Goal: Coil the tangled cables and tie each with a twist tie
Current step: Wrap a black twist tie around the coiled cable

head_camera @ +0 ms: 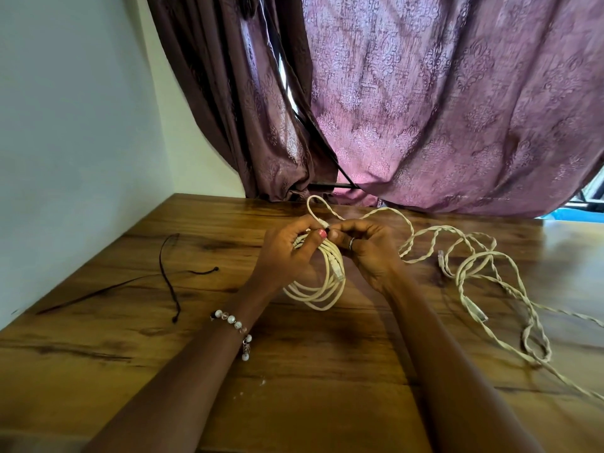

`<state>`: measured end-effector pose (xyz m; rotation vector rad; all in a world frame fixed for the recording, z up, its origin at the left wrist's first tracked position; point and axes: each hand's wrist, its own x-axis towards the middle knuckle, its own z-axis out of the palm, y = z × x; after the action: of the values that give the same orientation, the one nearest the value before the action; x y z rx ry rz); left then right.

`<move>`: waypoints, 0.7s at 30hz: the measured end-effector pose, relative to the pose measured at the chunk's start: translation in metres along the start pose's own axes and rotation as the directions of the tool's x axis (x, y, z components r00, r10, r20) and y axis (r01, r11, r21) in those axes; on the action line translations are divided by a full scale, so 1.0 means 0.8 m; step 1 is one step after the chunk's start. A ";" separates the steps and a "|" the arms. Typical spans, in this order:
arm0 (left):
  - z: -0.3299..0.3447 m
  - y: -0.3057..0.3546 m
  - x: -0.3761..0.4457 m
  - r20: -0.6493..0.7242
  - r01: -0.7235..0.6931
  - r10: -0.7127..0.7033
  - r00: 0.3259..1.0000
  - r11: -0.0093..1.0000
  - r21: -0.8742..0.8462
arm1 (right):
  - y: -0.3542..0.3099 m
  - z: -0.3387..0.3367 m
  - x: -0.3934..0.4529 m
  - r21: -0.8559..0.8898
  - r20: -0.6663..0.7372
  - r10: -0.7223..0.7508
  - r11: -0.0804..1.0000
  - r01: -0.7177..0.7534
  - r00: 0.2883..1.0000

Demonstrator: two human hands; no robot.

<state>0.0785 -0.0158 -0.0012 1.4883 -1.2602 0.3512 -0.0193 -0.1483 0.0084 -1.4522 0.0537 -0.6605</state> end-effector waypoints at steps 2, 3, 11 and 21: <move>0.001 0.001 -0.001 -0.032 0.002 -0.002 0.999 1.000 -0.007 | 0.002 0.000 0.001 0.006 0.005 0.007 1.000 -0.007 1.000; 0.002 0.001 -0.002 -0.048 -0.002 0.001 0.999 1.000 -0.008 | 0.002 0.000 0.001 0.012 0.012 0.012 1.000 -0.012 1.000; 0.006 0.003 -0.005 -0.093 0.017 -0.019 0.996 1.000 -0.026 | 0.000 -0.004 0.000 0.054 0.037 0.035 0.998 -0.037 0.999; 0.003 -0.002 -0.003 -0.057 0.005 -0.005 0.998 1.000 -0.004 | 0.001 -0.002 0.000 0.011 0.026 -0.021 1.000 0.020 0.999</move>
<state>0.0782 -0.0174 -0.0048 1.4685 -1.2112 0.3851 -0.0202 -0.1499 0.0073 -1.4520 0.0148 -0.6576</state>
